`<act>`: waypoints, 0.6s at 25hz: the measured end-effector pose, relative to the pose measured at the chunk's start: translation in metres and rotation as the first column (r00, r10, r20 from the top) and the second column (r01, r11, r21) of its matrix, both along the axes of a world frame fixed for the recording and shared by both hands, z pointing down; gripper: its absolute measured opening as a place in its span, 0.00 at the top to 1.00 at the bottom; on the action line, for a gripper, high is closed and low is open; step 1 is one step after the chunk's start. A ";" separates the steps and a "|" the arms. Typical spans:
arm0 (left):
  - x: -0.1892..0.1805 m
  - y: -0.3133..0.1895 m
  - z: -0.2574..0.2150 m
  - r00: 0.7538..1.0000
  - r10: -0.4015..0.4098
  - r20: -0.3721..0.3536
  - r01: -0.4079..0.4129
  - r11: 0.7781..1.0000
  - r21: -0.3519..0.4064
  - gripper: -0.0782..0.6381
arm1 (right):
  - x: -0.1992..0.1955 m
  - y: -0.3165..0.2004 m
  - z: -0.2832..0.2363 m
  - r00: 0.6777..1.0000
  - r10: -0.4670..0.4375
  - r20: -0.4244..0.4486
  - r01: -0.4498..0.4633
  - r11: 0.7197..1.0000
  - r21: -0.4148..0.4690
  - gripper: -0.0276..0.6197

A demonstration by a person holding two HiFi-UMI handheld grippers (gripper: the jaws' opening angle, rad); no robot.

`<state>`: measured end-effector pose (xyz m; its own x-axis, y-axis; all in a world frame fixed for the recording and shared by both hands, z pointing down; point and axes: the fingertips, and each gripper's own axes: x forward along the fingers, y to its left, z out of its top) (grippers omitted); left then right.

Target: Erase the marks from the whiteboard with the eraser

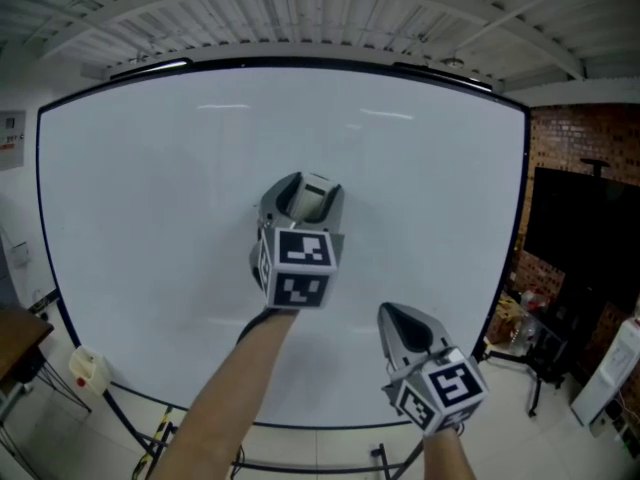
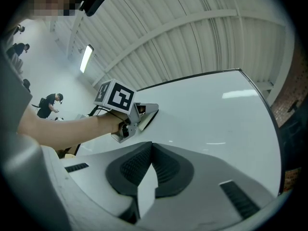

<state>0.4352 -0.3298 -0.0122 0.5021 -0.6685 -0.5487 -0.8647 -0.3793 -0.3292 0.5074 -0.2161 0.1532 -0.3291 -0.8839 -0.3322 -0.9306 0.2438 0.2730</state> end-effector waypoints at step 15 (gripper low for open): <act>-0.152 -0.046 0.017 0.977 -0.154 -0.146 0.141 0.985 -0.098 0.53 | -0.097 -0.033 0.005 0.988 -0.146 -0.042 0.144 0.989 -0.030 0.96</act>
<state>0.2837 -0.3760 0.0050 0.3093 -0.7771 -0.5481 -0.9507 -0.2650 -0.1609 0.4101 -0.2491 0.1577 -0.4683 -0.8340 -0.2917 -0.8720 0.3830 0.3048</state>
